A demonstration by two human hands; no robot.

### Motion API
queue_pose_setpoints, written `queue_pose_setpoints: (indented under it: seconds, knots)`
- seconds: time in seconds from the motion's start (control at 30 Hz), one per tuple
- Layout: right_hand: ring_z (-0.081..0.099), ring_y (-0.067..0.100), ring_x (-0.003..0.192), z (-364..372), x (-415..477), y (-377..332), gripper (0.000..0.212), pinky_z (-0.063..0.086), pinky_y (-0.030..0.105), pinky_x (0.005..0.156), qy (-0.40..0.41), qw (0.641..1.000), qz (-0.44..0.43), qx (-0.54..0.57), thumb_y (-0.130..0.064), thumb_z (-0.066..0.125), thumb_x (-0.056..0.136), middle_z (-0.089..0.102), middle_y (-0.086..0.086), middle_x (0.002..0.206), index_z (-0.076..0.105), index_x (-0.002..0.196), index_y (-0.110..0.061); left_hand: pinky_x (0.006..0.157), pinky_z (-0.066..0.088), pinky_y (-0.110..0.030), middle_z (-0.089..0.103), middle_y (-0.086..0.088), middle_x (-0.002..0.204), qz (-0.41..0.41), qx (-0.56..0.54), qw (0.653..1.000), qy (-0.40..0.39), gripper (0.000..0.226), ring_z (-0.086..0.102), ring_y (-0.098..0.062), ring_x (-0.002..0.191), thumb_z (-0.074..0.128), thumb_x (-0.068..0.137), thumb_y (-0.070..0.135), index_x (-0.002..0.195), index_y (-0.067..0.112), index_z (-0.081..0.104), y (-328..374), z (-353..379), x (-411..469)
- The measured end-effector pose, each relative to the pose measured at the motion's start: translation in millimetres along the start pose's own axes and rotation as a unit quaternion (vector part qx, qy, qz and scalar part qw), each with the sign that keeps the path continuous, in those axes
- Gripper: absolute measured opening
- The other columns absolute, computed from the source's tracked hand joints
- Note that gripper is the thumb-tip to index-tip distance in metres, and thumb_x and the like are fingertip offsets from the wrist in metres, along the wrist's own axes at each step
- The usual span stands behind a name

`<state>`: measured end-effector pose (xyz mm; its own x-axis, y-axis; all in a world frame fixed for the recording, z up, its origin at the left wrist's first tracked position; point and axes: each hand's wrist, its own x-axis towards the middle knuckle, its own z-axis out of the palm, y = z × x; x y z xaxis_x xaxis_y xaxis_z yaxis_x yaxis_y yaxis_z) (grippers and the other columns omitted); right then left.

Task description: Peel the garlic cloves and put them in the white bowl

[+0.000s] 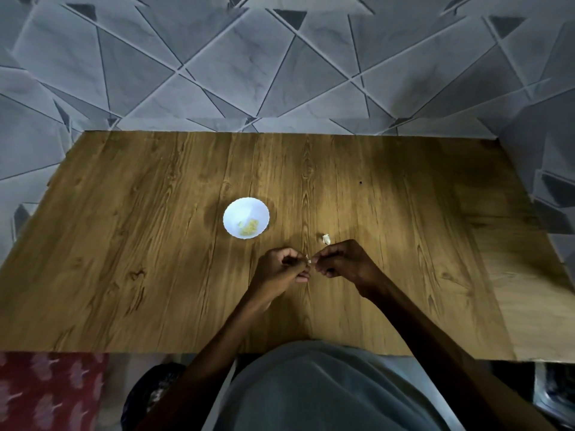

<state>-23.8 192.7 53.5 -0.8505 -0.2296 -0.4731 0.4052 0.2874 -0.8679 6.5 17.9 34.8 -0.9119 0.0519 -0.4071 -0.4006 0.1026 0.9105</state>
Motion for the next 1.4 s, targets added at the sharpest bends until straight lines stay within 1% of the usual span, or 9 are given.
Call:
queue_pose_setpoints:
  seconds: [0.13, 0.43, 0.73, 0.93, 1.03, 1.13, 1.2, 1.3, 1.4]
  knots:
    - [0.062, 0.009, 0.061, -3, -2, -1, 0.01, 0.049, 0.018, 0.056, -0.017, 1.0, -0.006, -0.024, -0.001, 0.071, 0.082, 0.071, 0.01, 0.074, 0.076, 0.091, -0.001, 0.073, 0.061, -0.038, 0.074, -0.011, 0.08, 0.02, 0.053, 0.998, -0.021, 0.004, 0.073, -0.024, 0.074, 0.068, 0.087, 0.006, 0.088, 0.009, 0.069, 2, -3, 0]
    - [0.061, 0.009, 0.062, -9, 0, -4, 0.008, 0.051, 0.021, 0.06, -0.058, 0.998, 0.006, -0.018, -0.003, 0.071, 0.083, 0.071, 0.008, 0.075, 0.075, 0.091, -0.004, 0.065, 0.058, -0.028, 0.073, -0.012, 0.078, 0.027, 0.089, 0.994, -0.061, 0.008, 0.072, -0.024, 0.072, 0.063, 0.091, 0.006, 0.093, 0.0, 0.068, 12, -4, 2]
    - [0.058, 0.011, 0.065, -19, 10, -8, 0.01, 0.05, 0.024, 0.066, -0.128, 0.988, 0.048, 0.069, -0.003, 0.066, 0.088, 0.068, 0.005, 0.076, 0.075, 0.093, -0.005, 0.059, 0.051, -0.021, 0.066, -0.008, 0.074, -0.035, -0.081, 0.991, -0.1, 0.017, 0.063, -0.016, 0.065, 0.049, 0.094, -0.002, 0.086, 0.0, 0.064, 15, 1, 9]
    - [0.058, 0.01, 0.066, -22, 16, -3, 0.012, 0.05, 0.023, 0.066, -0.122, 0.989, 0.054, 0.066, -0.005, 0.066, 0.089, 0.068, 0.005, 0.079, 0.075, 0.096, -0.006, 0.061, 0.052, -0.022, 0.067, -0.01, 0.077, -0.077, -0.091, 0.989, -0.092, 0.016, 0.065, -0.016, 0.067, 0.051, 0.093, 0.001, 0.084, 0.003, 0.064, 9, 1, 17]
    - [0.058, 0.012, 0.068, -23, 18, -1, 0.014, 0.049, 0.024, 0.066, -0.105, 0.988, 0.071, 0.087, -0.014, 0.068, 0.09, 0.068, 0.006, 0.08, 0.075, 0.097, -0.004, 0.067, 0.055, -0.028, 0.07, -0.012, 0.079, -0.059, -0.031, 0.994, -0.087, 0.013, 0.067, -0.02, 0.072, 0.056, 0.094, 0.007, 0.086, 0.004, 0.066, 2, -3, 20]
    - [0.059, 0.011, 0.07, -27, 20, 0, 0.023, 0.049, 0.022, 0.067, -0.103, 0.986, 0.079, 0.102, -0.023, 0.069, 0.089, 0.068, 0.005, 0.081, 0.074, 0.1, -0.003, 0.072, 0.058, -0.038, 0.072, -0.01, 0.076, -0.014, 0.126, 0.99, -0.061, 0.008, 0.07, -0.022, 0.07, 0.062, 0.091, 0.012, 0.086, 0.008, 0.066, -9, -6, 27]
    - [0.06, 0.011, 0.071, -28, 21, 1, 0.024, 0.049, 0.023, 0.068, -0.106, 0.986, 0.076, 0.102, -0.023, 0.07, 0.088, 0.068, 0.005, 0.082, 0.074, 0.1, -0.002, 0.073, 0.059, -0.036, 0.073, -0.005, 0.075, 0.0, 0.205, 0.977, -0.06, 0.006, 0.072, -0.017, 0.067, 0.062, 0.091, 0.014, 0.086, 0.016, 0.065, -12, -7, 28]
    - [0.061, 0.011, 0.07, -27, 21, 3, 0.023, 0.05, 0.023, 0.068, -0.097, 0.988, 0.067, 0.104, -0.021, 0.071, 0.088, 0.07, 0.007, 0.083, 0.074, 0.101, -0.002, 0.069, 0.059, -0.029, 0.073, -0.004, 0.075, 0.015, 0.218, 0.975, -0.045, 0.004, 0.072, -0.015, 0.066, 0.064, 0.09, 0.014, 0.089, 0.015, 0.068, -13, -7, 28]
    - [0.062, 0.012, 0.07, -26, 20, 4, 0.02, 0.05, 0.023, 0.068, -0.082, 0.991, 0.054, 0.095, -0.018, 0.071, 0.088, 0.07, 0.008, 0.083, 0.075, 0.099, -0.002, 0.068, 0.057, -0.028, 0.073, -0.004, 0.071, 0.034, 0.161, 0.986, -0.006, 0.003, 0.07, -0.019, 0.065, 0.072, 0.084, 0.014, 0.087, 0.013, 0.072, -8, -5, 24]
